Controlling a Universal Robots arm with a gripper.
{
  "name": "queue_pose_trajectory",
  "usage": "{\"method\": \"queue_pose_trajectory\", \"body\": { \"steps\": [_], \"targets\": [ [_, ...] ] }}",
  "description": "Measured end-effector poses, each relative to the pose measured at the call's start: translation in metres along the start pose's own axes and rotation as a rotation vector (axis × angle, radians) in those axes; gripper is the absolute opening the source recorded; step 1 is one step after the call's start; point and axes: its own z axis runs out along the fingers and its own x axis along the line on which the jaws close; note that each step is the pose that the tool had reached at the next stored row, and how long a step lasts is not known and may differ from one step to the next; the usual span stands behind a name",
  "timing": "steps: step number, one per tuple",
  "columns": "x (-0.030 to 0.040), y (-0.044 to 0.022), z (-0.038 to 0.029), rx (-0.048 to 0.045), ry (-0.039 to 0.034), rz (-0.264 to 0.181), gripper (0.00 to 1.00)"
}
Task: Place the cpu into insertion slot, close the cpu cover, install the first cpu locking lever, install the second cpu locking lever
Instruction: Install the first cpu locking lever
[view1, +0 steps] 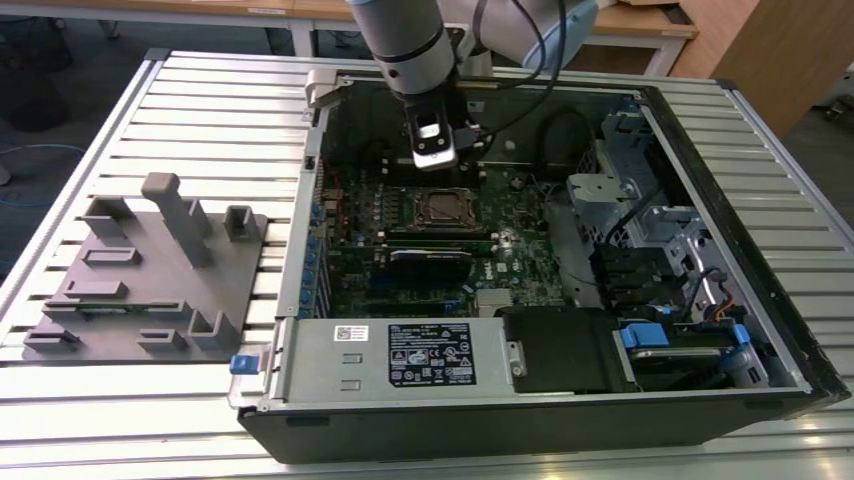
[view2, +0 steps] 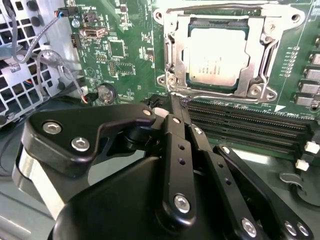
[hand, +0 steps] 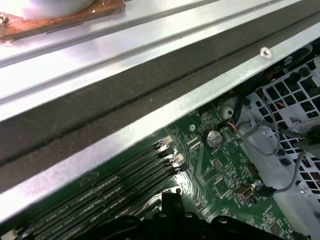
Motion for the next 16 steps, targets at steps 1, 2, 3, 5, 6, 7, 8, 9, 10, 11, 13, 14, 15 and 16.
{"method": "queue_pose_trajectory", "body": {
  "steps": [1,2,3,5,6,7,8,9,10,11,13,14,15,16],
  "targets": [
    [-0.0002,0.0001,0.0003,0.0087,0.0030,-0.002,0.10],
    [-0.0004,0.0002,0.0006,0.0195,0.0089,-0.003,0.10],
    [-0.0006,0.0002,0.0008,0.0302,0.0155,-0.005,0.10],
    [-0.0008,0.0004,0.0011,0.0537,0.0316,-0.007,0.10],
    [-0.0009,0.0005,0.0013,0.0663,0.0407,-0.008,0.10],
    [-0.0010,0.0005,0.0014,0.0793,0.0501,-0.010,0.10],
    [-0.0011,0.0006,0.0015,0.0924,0.0597,-0.011,0.10],
    [-0.0012,0.0006,0.0016,0.1066,0.0705,-0.012,0.10],
    [-0.0013,0.0006,0.0017,0.1197,0.0809,-0.013,0.10],
    [-0.0014,0.0007,0.0019,0.1323,0.0917,-0.014,0.10],
    [-0.0015,0.0007,0.0022,0.1553,0.1134,-0.015,0.10],
    [-0.0015,0.0007,0.0023,0.1602,0.1178,-0.015,0.10],
    [-0.0015,0.0007,0.0022,0.1604,0.1178,-0.015,0.10],
    [-0.0015,0.0007,0.0022,0.1605,0.1179,-0.015,0.10]
  ]
}}
